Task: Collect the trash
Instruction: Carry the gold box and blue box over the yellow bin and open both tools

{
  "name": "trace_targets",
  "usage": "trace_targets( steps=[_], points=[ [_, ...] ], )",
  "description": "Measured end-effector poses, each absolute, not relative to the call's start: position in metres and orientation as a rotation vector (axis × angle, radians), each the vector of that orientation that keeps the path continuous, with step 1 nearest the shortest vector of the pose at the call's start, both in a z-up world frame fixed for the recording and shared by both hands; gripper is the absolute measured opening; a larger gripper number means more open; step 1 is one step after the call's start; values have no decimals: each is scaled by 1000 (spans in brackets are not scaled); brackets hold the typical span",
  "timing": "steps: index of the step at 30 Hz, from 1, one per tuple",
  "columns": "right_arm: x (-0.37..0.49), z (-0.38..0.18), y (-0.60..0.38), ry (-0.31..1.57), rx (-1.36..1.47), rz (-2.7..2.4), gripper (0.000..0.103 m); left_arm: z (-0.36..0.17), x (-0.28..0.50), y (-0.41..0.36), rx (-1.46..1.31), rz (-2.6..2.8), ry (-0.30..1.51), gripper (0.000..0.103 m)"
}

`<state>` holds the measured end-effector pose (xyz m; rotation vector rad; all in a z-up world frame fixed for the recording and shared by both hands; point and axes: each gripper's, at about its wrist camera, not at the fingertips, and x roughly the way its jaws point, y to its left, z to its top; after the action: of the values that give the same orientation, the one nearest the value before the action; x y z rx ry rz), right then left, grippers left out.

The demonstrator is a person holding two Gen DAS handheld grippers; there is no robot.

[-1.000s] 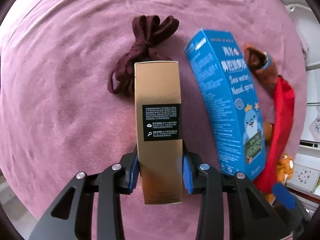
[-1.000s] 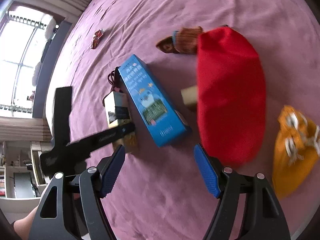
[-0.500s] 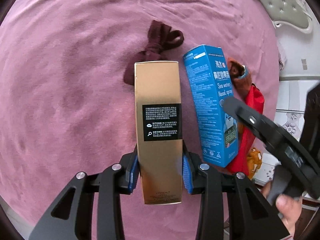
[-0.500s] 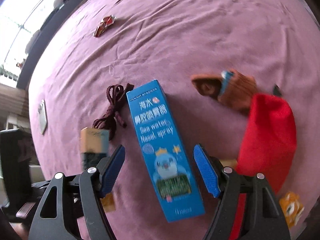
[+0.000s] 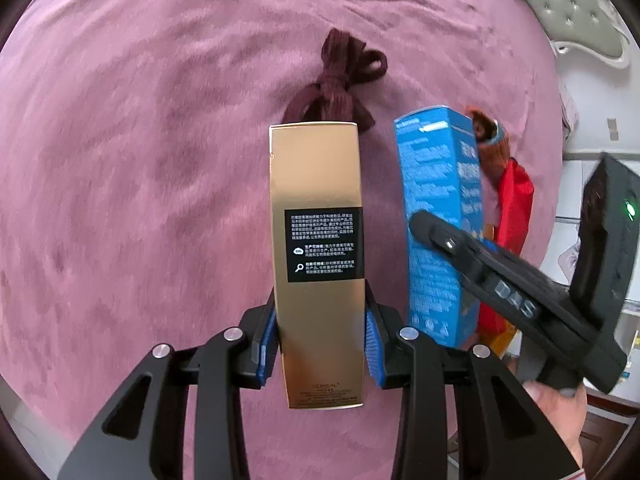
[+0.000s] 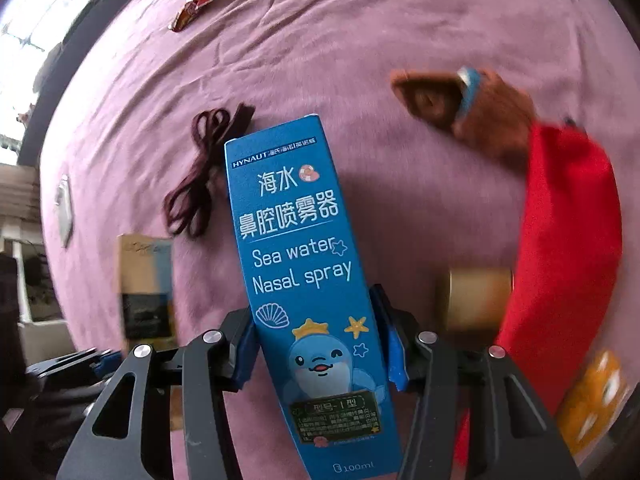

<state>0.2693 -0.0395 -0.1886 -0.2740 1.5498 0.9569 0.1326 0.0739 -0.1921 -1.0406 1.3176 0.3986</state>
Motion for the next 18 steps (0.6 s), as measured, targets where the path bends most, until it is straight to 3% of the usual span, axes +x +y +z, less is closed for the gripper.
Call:
trace_targets(
  steps=[18],
  points=[
    [224,-135,-244,1600,167,779,50,-159,131,-80,-783,143,1464,36]
  ],
)
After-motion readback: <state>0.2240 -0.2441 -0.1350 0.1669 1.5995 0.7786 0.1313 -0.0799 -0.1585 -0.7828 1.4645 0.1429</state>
